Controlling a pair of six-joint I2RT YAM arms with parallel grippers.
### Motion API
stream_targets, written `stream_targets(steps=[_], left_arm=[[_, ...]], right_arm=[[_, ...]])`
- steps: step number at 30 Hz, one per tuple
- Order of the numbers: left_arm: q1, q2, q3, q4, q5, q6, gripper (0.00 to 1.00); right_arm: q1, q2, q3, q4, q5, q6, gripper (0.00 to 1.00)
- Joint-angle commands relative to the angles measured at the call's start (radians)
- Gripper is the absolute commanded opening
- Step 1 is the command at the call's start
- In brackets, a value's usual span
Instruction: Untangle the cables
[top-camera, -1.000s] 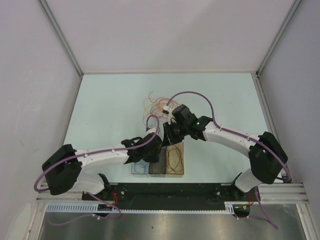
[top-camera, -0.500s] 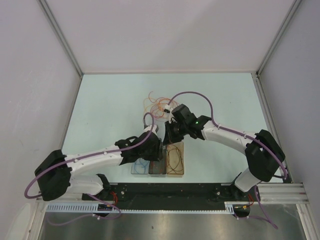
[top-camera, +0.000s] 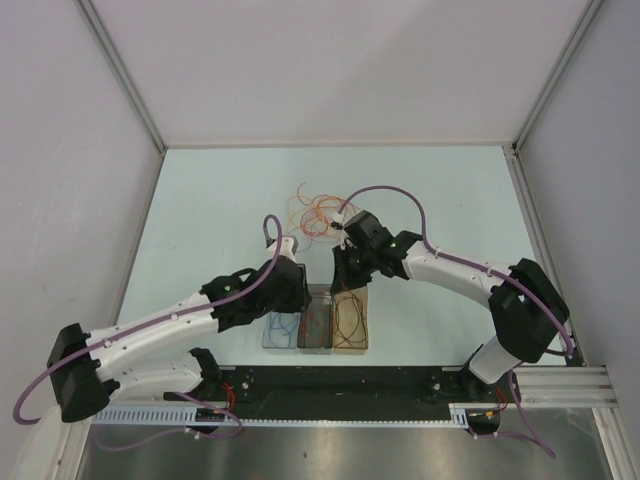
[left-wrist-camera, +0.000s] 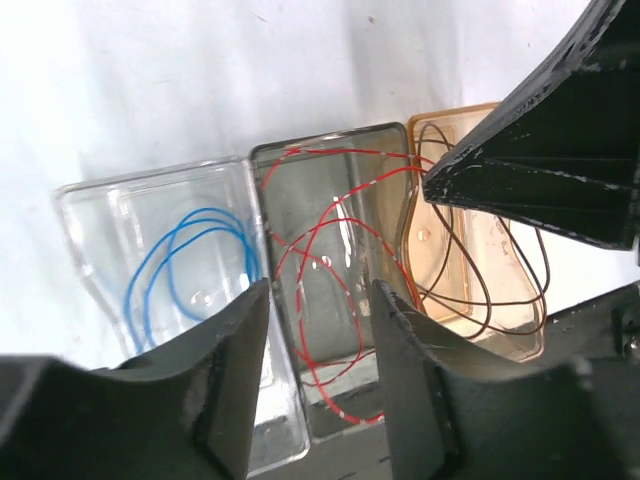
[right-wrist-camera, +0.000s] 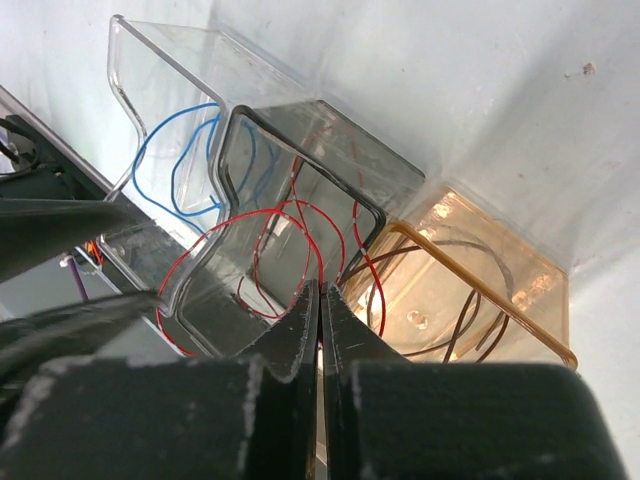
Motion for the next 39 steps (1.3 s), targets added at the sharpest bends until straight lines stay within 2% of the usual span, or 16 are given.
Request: stream_targets(steps=[1, 4, 10, 17, 33, 36, 38, 39], left_arm=[[-0.029, -0.049, 0.081, -0.110, -0.093, -0.009, 0.42], [-0.052, -0.055, 0.084, -0.146, -0.101, -0.022, 0.32], [-0.086, -0.058, -0.008, -0.057, -0.047, -0.046, 0.14], [-0.099, -0.037, -0.077, 0.063, -0.009, -0.058, 0.08], [-0.101, 0.028, -0.180, 0.199, 0.025, -0.066, 0.04], [-0.101, 0.026, -0.178, 0.204, 0.028, -0.062, 0.03], [-0.101, 0.012, -0.163, 0.178, 0.018, -0.052, 0.07], [-0.101, -0.009, -0.155, 0.164, 0.010, -0.049, 0.19]], right_arm=[[0.009, -0.024, 0.006, -0.022, 0.026, 0.000, 0.00], [0.009, -0.028, 0.007, -0.024, 0.028, -0.003, 0.00], [0.009, -0.018, 0.036, -0.050, 0.043, -0.014, 0.00], [0.015, 0.005, 0.074, -0.070, 0.047, -0.019, 0.00], [0.018, 0.059, 0.176, -0.128, 0.066, -0.025, 0.00], [0.019, 0.073, 0.213, -0.176, 0.107, -0.049, 0.00], [0.015, 0.073, 0.225, -0.222, 0.141, -0.065, 0.00], [0.013, 0.071, 0.226, -0.234, 0.147, -0.080, 0.00]])
